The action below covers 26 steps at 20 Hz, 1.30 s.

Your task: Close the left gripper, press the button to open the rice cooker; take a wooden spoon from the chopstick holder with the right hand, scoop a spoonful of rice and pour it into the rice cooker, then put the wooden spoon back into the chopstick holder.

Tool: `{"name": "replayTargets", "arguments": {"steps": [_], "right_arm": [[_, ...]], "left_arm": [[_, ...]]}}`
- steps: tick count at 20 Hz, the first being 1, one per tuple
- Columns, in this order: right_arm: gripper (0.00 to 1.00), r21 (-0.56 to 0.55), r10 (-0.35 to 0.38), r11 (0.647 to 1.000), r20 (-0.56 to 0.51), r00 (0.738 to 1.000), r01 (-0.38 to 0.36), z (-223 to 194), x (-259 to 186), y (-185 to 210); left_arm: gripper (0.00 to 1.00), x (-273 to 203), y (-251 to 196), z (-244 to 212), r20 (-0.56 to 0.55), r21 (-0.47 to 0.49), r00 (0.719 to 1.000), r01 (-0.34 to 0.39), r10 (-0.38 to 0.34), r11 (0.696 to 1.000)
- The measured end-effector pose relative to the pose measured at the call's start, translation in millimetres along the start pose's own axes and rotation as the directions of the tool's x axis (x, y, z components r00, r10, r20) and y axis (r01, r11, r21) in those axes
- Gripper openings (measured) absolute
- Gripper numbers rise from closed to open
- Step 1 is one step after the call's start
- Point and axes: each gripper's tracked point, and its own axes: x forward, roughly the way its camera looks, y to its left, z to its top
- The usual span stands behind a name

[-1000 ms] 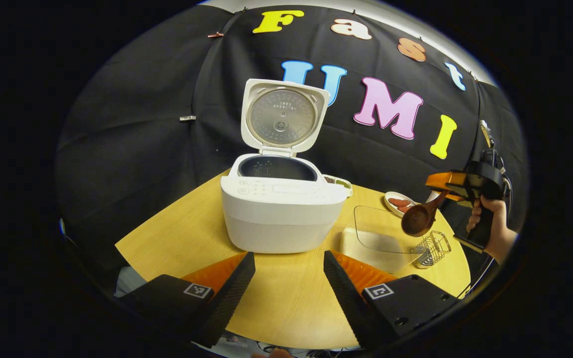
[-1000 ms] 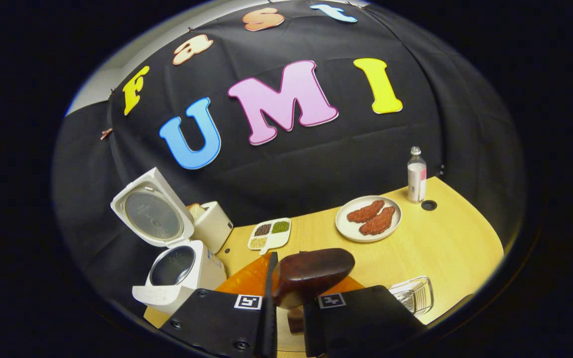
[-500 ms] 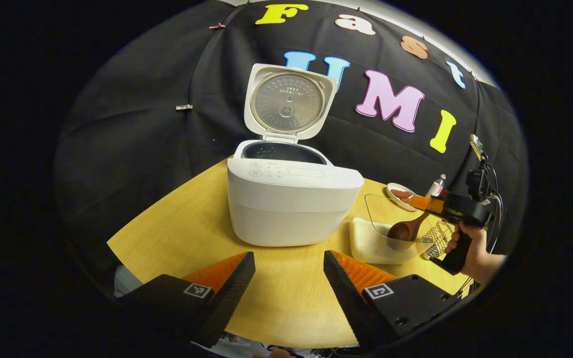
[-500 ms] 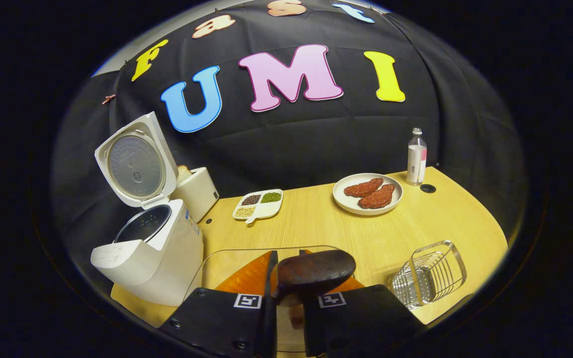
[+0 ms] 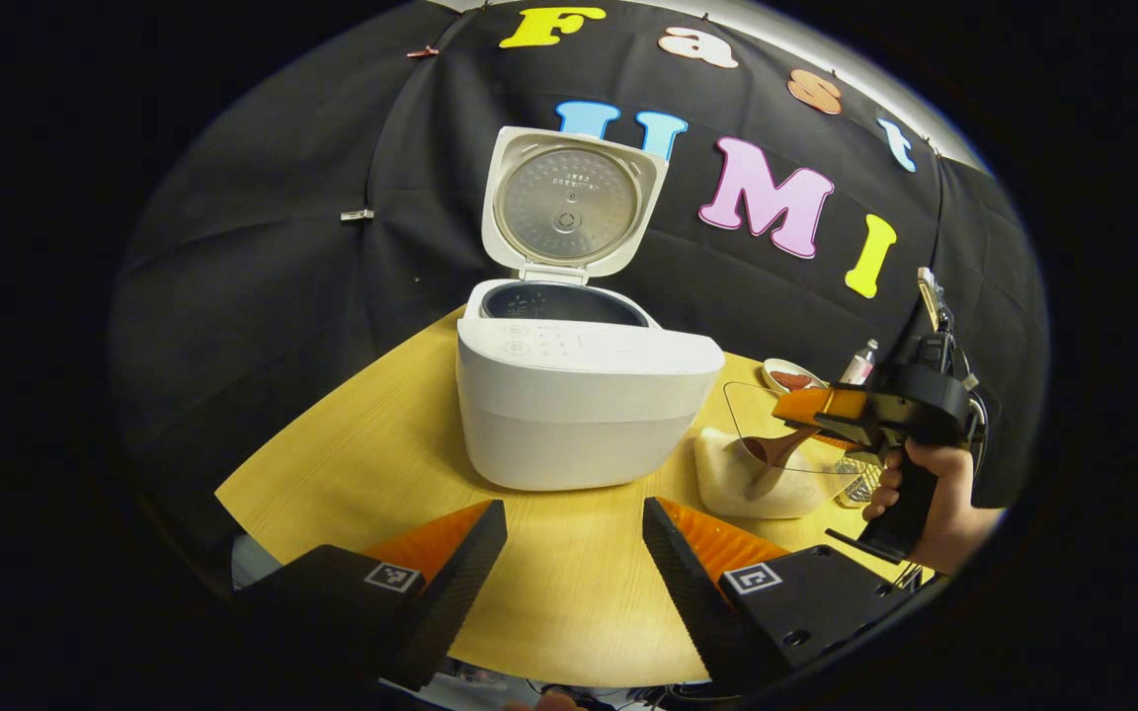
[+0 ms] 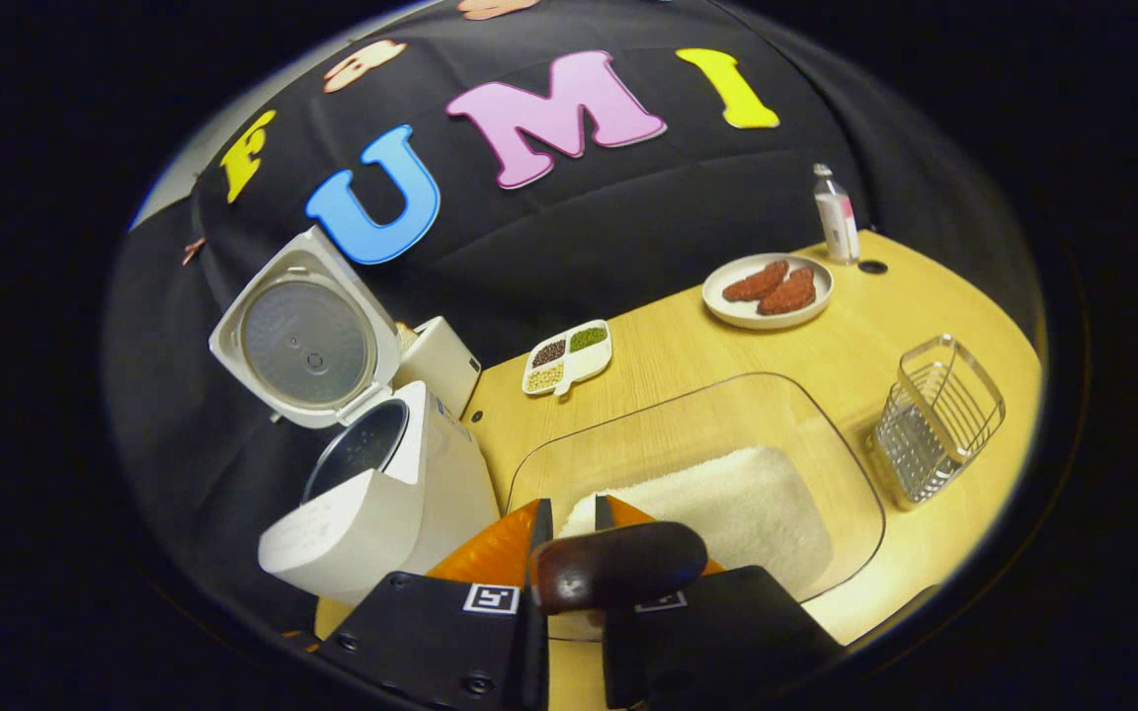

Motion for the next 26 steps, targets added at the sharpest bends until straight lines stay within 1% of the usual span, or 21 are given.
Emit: {"name": "replayTargets", "arguments": {"steps": [3, 6, 8, 9, 10, 11, 12, 15, 18, 20, 22, 24, 25, 26], "right_arm": [[0.22, 0.142, -0.017, 0.99, -0.023, 1.0, 0.02, 7.0, -3.3, -7.4], [0.22, 0.259, -0.023, 0.965, -0.026, 0.999, 0.029, 18.2, -10.5, -19.9], [0.22, 0.34, -0.034, 0.94, -0.03, 0.999, 0.042, 25.2, -14.8, -31.6], [0.22, 0.385, -0.045, 0.921, -0.035, 0.998, 0.055, 29.5, -17.0, -38.2], [0.22, 0.43, -0.054, 0.901, -0.031, 0.998, 0.062, 37.0, -20.4, -45.2], [0.21, 0.463, -0.058, 0.884, -0.02, 0.998, 0.061, 46.2, -24.0, -49.2], [0.21, 0.482, -0.064, 0.874, -0.009, 0.998, 0.061, 54.5, -27.0, -54.4], [0.21, 0.496, -0.084, 0.866, 0.023, 0.996, 0.062, 76.0, -34.7, -65.3], [0.21, 0.539, -0.071, 0.842, 0.043, 0.997, 0.037, 95.0, -41.1, -62.6], [0.21, 0.584, -0.058, 0.812, 0.046, 0.997, 0.021, 105.7, -47.0, -57.1], [0.21, 0.639, -0.044, 0.769, 0.045, 0.998, 0.005, 115.8, -51.4, -49.5], [0.21, 0.689, -0.014, 0.724, 0.056, 0.998, -0.029, 129.8, -54.7, -37.5], [0.22, 0.706, -0.001, 0.707, 0.063, 0.998, -0.044, 136.0, -55.8, -31.3], [0.21, 0.716, 0.013, 0.696, 0.066, 0.998, -0.056, 141.1, -56.9, -23.6]], "left_arm": [[0.96, -3.3, -4.2, -3.3, -0.009, -0.022, 1.0, 0.011, -0.011, 1.0], [0.96, -5.3, -9.2, -2.4, -0.005, -0.026, 1.0, 0.019, -0.019, 0.999], [0.96, -4.8, -12.3, -0.2, -0.004, -0.019, 1.0, 0.023, -0.023, 1.0], [0.96, -5.1, -12.4, 1.6, -0.003, -0.011, 1.0, 0.022, -0.022, 1.0], [0.98, -5.0, -11.7, 3.7, 0.001, -0.003, 1.0, 0.019, -0.019, 1.0], [0.96, -5.4, -11.1, 6.6, 0.005, 0.001, 1.0, 0.018, -0.018, 1.0], [0.96, -5.6, -11.1, 7.7, 0.008, 0.0, 1.0, 0.018, -0.018, 1.0], [0.96, -5.9, -12.6, 11.1, 0.01, -0.013, 1.0, 0.018, -0.018, 1.0], [0.96, -8.1, -14.9, 9.1, 0.005, -0.01, 1.0, 0.016, -0.016, 1.0], [0.96, -10.2, -15.6, 9.2, 0.007, -0.006, 1.0, 0.016, -0.016, 1.0], [0.96, -13.5, -15.4, 10.8, 0.015, -0.002, 1.0, 0.014, -0.014, 1.0], [0.96, -17.4, -14.7, 10.8, 0.019, -0.005, 1.0, 0.011, -0.011, 1.0], [0.98, -18.6, -14.1, 10.9, 0.019, -0.008, 1.0, 0.011, -0.01, 1.0], [0.96, -20.6, -12.4, 9.4, 0.02, -0.01, 1.0, 0.008, -0.008, 1.0]]}}
